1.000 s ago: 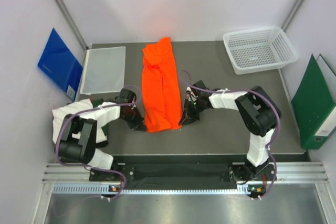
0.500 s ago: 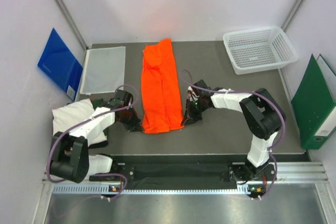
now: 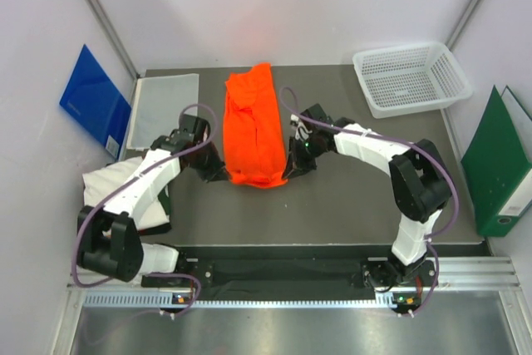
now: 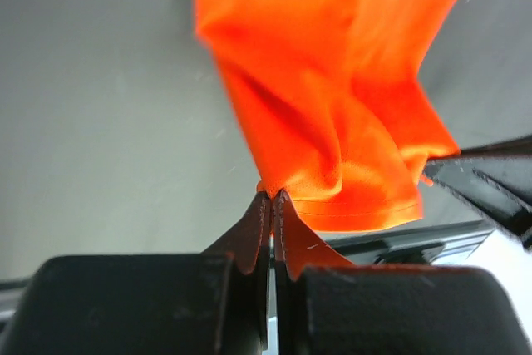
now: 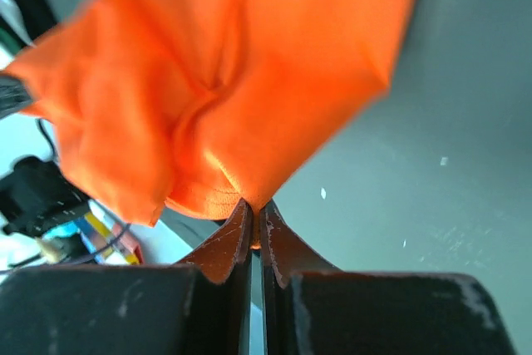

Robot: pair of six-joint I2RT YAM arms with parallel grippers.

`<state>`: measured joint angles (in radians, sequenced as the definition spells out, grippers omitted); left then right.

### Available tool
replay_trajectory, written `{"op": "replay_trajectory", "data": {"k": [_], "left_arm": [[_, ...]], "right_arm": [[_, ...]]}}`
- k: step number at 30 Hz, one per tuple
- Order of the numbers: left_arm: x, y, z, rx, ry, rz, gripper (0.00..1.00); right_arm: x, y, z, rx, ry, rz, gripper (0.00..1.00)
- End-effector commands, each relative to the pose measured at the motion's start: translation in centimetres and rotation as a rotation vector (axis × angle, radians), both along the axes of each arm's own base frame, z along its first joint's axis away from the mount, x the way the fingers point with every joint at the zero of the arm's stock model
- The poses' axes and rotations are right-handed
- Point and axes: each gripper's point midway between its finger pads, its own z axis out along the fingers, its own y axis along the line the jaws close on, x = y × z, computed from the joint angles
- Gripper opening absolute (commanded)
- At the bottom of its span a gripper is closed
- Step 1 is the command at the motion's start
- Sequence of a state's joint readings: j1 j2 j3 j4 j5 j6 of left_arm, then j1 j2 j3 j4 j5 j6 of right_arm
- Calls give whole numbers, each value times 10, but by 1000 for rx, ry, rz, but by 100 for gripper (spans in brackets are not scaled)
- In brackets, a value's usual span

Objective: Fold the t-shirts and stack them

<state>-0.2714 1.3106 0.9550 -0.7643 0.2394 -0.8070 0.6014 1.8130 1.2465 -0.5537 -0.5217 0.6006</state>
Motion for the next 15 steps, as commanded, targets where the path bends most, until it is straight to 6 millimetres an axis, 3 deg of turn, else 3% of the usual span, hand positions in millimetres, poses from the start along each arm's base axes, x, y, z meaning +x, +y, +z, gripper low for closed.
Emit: {"op": "replay_trajectory", "data": {"k": [1, 2, 4, 5, 6, 8, 9, 10, 12, 14, 15], "left_arm": [[41, -7, 13, 10, -66, -1, 0], [53, -9, 21, 7, -92, 3, 0], [71, -13, 16, 13, -97, 7, 0], [83, -16, 24, 6, -122, 7, 0], [91, -18, 16, 13, -104, 6, 0], [110, -23, 25, 5, -137, 1, 0], [118, -25, 17, 13, -119, -2, 0], [130, -27, 26, 11, -147, -3, 0], [144, -26, 18, 28, -134, -6, 0], [161, -24, 26, 30, -159, 4, 0], [167, -23, 19, 32, -145, 5, 0]], "right_arm": [[45, 0, 50, 36, -195, 7, 0], [57, 2, 62, 46, -237, 5, 0], [75, -2, 59, 15, -276, 6, 0], [88, -1, 69, 17, -320, 4, 0], [97, -2, 63, -4, -327, 1, 0], [117, -4, 70, -18, -384, 4, 0], [125, -6, 62, -39, -392, 9, 0], [131, -5, 62, -41, -404, 11, 0], [146, -3, 59, -48, -427, 13, 0], [159, 0, 63, -46, -462, 12, 0], [166, -1, 56, -63, -467, 9, 1]]}}
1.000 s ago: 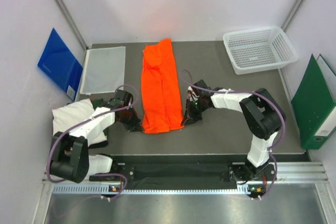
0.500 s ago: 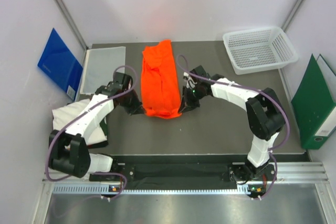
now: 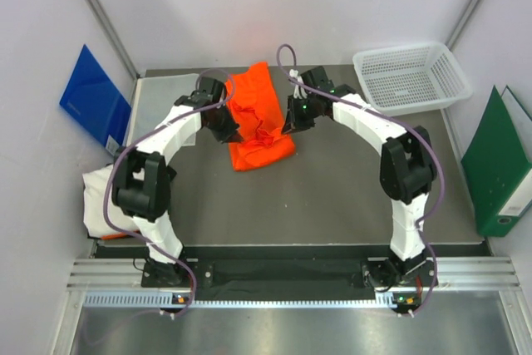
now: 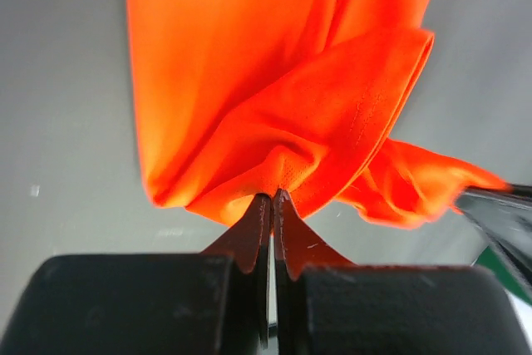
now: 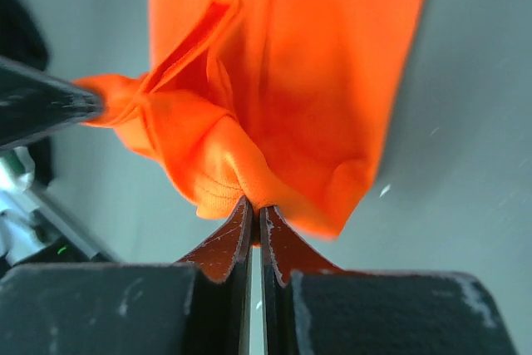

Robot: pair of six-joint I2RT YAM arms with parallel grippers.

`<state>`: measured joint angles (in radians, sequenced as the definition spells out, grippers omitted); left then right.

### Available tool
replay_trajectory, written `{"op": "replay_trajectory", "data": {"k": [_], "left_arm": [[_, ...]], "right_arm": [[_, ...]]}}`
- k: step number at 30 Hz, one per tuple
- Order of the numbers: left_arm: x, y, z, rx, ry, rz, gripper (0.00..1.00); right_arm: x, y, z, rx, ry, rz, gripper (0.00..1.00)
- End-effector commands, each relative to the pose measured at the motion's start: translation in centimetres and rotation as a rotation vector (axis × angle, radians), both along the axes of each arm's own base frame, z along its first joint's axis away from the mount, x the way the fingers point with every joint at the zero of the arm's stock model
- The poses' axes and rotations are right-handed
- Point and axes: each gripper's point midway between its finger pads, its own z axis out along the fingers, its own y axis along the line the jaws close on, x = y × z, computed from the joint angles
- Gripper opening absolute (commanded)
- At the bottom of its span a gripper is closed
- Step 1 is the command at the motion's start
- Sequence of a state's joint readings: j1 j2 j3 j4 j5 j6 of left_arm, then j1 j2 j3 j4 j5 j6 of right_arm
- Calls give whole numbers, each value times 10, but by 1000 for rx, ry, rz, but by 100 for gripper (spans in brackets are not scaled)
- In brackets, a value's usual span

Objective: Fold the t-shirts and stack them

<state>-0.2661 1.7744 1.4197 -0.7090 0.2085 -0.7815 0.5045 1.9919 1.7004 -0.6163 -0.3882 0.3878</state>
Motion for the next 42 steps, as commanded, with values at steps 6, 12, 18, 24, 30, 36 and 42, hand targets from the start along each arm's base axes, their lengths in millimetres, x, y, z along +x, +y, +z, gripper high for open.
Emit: {"op": "replay_trajectory", "data": {"k": [6, 12, 18, 24, 30, 36, 42], "left_arm": [[70, 18, 18, 21, -100, 49, 0], [90, 32, 16, 22, -96, 74, 0], [111, 44, 1, 21, -80, 86, 4], [123, 57, 25, 91, -141, 93, 99], [76, 59, 4, 83, -56, 83, 99], [17, 50, -30, 53, 32, 79, 99], [-14, 32, -57, 13, 61, 62, 91]], "right_arm": [[68, 5, -2, -20, -141, -12, 1], [110, 17, 5, 29, -172, -53, 4], [146, 19, -3, 70, -197, -123, 44], [159, -5, 20, 91, -273, -189, 92], [129, -49, 27, 54, -230, -228, 96], [67, -72, -32, 26, -12, -216, 93], [27, -62, -76, 113, 128, -202, 80]]}}
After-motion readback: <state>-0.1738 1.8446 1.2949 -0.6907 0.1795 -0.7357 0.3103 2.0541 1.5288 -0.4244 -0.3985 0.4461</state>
